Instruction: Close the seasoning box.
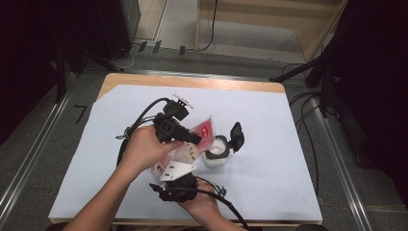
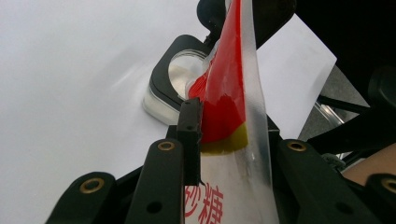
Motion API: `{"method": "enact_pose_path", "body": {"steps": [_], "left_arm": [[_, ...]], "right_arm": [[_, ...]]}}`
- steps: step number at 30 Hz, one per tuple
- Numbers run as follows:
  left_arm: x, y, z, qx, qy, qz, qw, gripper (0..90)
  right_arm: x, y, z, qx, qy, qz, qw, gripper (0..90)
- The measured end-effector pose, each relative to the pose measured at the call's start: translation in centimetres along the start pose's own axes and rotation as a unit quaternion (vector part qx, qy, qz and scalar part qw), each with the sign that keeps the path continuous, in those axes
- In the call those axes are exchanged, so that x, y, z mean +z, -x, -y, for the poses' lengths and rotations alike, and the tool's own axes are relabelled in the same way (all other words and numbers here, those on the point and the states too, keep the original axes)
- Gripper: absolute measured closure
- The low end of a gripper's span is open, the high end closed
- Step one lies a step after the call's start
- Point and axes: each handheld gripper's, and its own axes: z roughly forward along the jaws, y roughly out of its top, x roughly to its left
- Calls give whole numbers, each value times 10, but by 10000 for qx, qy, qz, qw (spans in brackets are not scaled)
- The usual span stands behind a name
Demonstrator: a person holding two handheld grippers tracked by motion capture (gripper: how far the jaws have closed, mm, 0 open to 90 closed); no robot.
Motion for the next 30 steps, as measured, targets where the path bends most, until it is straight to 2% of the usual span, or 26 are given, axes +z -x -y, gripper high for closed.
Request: {"method": "enact_pose_path", "body": {"steps": [6,12,14,18,24,30], "left_arm": [[5,-5,1,-28,-36,104,9999,733],[4,-10,4,-36,35,206,9998,775],[2,-11,4,44,112,241,9996,798],[-6,-11,5,71,321,279,9991,835],[-20,-16,8,57,596,484,9970,840],[-31,-19,10,100,775,551,9954,840]], "right_arm": [[2,1,3,16,-67,-11,10000,568],[3,2,3,69,-103,-60,9999,579],[3,3,3,80,-121,-35,9999,578],[1,8,4,152,-88,17,9998,582],[-3,15,2,271,-10,49,9996,584],[-8,23,2,435,84,100,9990,570]]}}
